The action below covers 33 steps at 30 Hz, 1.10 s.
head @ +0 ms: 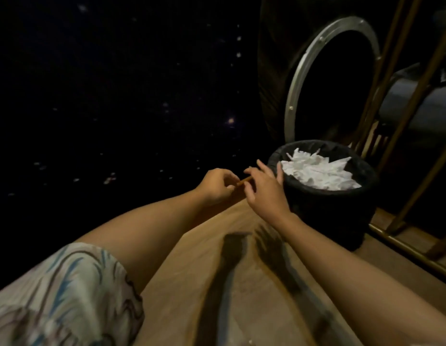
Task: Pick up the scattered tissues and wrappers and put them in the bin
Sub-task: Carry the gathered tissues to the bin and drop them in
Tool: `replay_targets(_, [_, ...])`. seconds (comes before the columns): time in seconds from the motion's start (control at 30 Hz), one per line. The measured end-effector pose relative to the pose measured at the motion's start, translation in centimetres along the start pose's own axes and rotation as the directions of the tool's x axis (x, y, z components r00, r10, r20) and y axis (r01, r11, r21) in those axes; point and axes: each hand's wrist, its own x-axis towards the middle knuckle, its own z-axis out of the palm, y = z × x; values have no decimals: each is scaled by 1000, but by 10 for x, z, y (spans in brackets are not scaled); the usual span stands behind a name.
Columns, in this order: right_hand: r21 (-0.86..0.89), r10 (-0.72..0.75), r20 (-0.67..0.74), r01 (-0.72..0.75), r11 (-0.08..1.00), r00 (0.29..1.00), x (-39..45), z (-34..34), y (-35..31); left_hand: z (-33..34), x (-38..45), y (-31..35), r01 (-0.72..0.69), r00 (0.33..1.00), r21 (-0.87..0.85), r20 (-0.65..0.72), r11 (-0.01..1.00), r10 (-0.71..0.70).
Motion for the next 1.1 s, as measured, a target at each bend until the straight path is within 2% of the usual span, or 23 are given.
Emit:
replay_targets(0.07, [-44,-70,135,76,996,988,-7,18,-30,-12,-26,-28,49,999,56,-13,997,-49])
replay_targets(0.17, [-58,-71,293,92,994,954,-16,49,-78,-32,-74,-75,162,987,127,-43,979,-158])
replay_targets(0.3, [-43,-110,506,152,987,856,-30,90,-154,-61,-156,-154,323,944,219,-144,921,-297])
replay_targets(0.47, [42,-225,627,257,966,746,-67,141,-258,-86,-288,-254,487,873,239,-177,840,-455])
replay_targets(0.53, [91,-265,667,277,957,696,-92,163,-296,-83,-342,-291,599,788,109,-257,793,-560])
replay_targets(0.6, [136,-278,727,265,955,628,-121,185,-329,-75,-394,-322,688,650,-88,-367,720,-666])
replay_targets(0.67, [149,-265,793,247,957,548,-152,208,-355,-65,-443,-347,736,523,-208,-430,645,-736])
replay_targets(0.73, [152,-242,837,215,965,492,-181,229,-373,-55,-485,-366,775,441,-237,-461,586,-770])
replay_targets(0.83, [163,-237,855,193,967,462,-219,258,-392,-41,-535,-381,831,325,-247,-510,498,-796])
replay_targets(0.9, [212,-297,838,229,950,457,-241,272,-407,-36,-556,-387,875,279,-201,-535,441,-798])
replay_targets(0.97, [281,-380,816,275,919,436,-262,284,-427,-34,-574,-397,908,204,-207,-543,365,-815])
replay_targets(1.1, [380,-446,805,235,894,392,-300,308,-463,-28,-601,-417,922,-47,-359,-473,144,-880])
